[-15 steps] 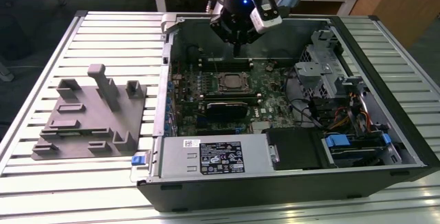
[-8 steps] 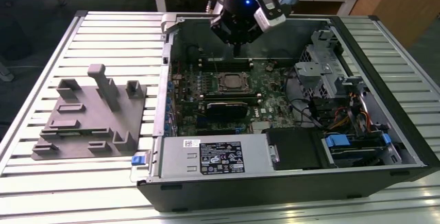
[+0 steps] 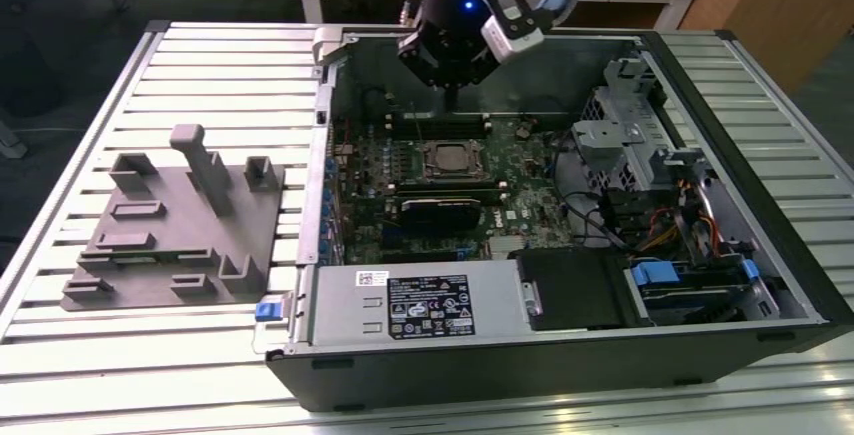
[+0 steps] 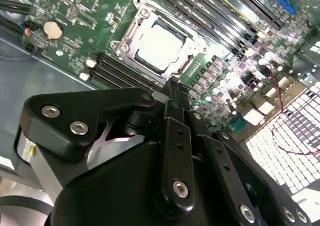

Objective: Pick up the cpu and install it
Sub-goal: 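Install the first cpu locking lever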

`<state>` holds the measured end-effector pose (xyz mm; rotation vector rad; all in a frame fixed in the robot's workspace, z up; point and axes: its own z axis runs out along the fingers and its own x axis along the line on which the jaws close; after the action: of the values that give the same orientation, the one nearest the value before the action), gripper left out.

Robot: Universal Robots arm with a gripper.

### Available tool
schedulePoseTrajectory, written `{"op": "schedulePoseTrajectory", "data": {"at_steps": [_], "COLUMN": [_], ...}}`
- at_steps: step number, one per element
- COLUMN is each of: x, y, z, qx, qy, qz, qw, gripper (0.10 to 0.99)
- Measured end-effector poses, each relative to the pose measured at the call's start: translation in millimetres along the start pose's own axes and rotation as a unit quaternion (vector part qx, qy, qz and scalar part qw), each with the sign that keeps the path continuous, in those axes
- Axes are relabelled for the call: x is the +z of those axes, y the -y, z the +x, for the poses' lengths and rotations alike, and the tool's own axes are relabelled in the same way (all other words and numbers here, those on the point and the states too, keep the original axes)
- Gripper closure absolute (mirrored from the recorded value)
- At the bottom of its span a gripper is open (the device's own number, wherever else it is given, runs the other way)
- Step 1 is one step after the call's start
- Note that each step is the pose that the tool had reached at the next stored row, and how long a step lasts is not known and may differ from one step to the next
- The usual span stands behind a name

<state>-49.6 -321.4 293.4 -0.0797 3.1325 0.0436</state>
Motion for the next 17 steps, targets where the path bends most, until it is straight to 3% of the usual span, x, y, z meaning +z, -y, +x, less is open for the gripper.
{"op": "schedulePoseTrajectory", "data": {"at_steps": [8,17], "x": [6.9,14.9], "y": [-1.7,-2.6], "z": [9.1,32.1], "qx": [0.011,0.013], "qy": [0.0004,0.0011], "qz": [-0.0004,-0.0018], "qw": [0.9999,0.9999], "gripper": [0.98,0.98]}}
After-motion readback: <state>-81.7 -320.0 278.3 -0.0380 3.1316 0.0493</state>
